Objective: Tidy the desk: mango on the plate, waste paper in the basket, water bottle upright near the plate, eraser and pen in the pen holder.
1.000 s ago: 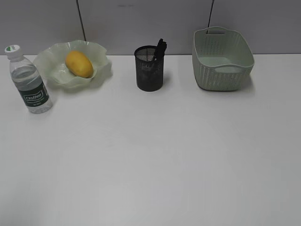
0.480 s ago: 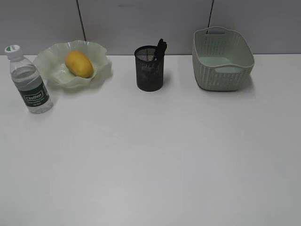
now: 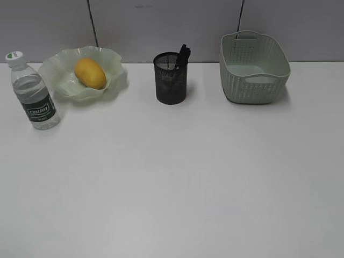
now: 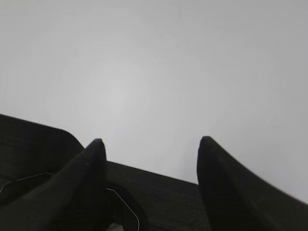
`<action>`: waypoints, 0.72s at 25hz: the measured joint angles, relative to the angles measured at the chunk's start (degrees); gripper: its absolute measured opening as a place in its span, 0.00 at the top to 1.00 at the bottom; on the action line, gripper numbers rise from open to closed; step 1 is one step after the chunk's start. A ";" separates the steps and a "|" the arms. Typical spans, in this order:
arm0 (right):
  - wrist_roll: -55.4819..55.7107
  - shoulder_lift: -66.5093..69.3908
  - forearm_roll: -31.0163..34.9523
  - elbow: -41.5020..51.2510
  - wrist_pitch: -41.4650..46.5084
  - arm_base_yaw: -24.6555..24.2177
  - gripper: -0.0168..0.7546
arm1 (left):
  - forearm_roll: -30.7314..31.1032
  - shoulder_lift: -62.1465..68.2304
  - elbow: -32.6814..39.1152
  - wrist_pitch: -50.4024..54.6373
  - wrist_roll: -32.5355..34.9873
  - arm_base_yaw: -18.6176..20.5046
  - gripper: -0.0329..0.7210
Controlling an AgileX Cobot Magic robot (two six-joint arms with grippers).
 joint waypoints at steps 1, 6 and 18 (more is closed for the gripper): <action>0.00 -0.60 0.00 0.00 0.00 0.00 0.36 | 0.00 -0.29 0.00 -0.07 0.00 1.15 0.38; 0.00 -6.64 0.06 0.00 -0.05 -1.47 0.36 | 0.00 -4.04 0.08 -0.34 -0.06 9.30 0.39; 0.00 -21.90 0.44 0.04 0.01 -18.42 0.36 | 0.00 -9.54 0.08 -0.46 -0.06 20.79 0.46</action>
